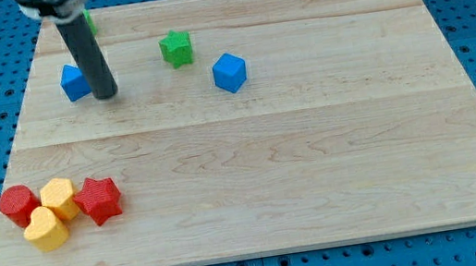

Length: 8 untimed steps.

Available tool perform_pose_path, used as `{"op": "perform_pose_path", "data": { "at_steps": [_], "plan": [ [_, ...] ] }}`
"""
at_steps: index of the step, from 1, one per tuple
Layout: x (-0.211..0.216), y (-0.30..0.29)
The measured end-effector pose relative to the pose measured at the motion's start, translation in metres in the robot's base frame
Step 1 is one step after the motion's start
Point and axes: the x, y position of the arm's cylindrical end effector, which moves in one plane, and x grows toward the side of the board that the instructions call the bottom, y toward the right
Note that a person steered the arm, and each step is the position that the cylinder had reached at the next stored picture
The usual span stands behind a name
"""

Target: Push the blue triangle in between the green blocks

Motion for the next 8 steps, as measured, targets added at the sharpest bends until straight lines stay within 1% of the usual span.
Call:
{"op": "perform_pose_path", "data": {
  "at_steps": [1, 2, 3, 4, 5, 6, 8],
  "plan": [
    [-0.005, -0.045],
    [-0.044, -0.068],
    [-0.080, -0.074],
    [-0.090, -0.099],
    [-0.099, -0.078],
    [-0.101, -0.047],
    [-0.097, -0.016]
  ]
}}
